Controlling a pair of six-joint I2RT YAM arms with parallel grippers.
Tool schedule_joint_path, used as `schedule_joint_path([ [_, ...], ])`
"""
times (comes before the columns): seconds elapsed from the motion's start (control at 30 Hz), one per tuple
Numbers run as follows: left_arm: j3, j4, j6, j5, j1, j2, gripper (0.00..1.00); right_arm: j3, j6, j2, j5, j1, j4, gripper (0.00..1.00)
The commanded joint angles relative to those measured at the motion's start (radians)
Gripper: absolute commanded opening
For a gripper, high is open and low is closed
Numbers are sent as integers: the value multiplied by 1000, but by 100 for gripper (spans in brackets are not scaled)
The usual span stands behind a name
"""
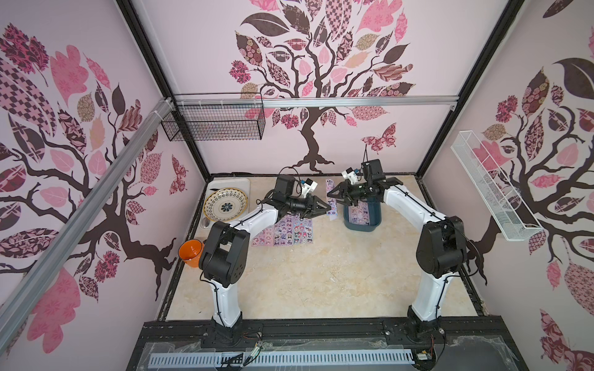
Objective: Take the stickers out of the storage box
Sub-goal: Place the sticker at the center of the board.
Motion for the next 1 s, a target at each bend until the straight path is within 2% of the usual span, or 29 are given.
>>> schedule_joint_path([
  [0.0,8,40,-10,16,0,-5,34,49,8,-16,7,27,9,37],
  [0.1,5,45,-9,12,0,-13,26,46,6,-20,20,31,8,37],
  [0.3,3,47,-11,11,0,-15,0,38,-20,-42,44,26,-25,39],
  [0.5,4,46,-5,11,0,-24,0,-2,-13,-71,51,16,1,48],
  [0.73,7,48,-9,14,10,-36,0,-137,76,-171,43,-59,145,73],
  [0.9,-10,167,-119,25,18,-33,0,-251,166,-234,-2,-107,289,85],
  [0.97,-22,285,-202,25,17,-30,0,-262,188,-226,-44,-107,318,87],
])
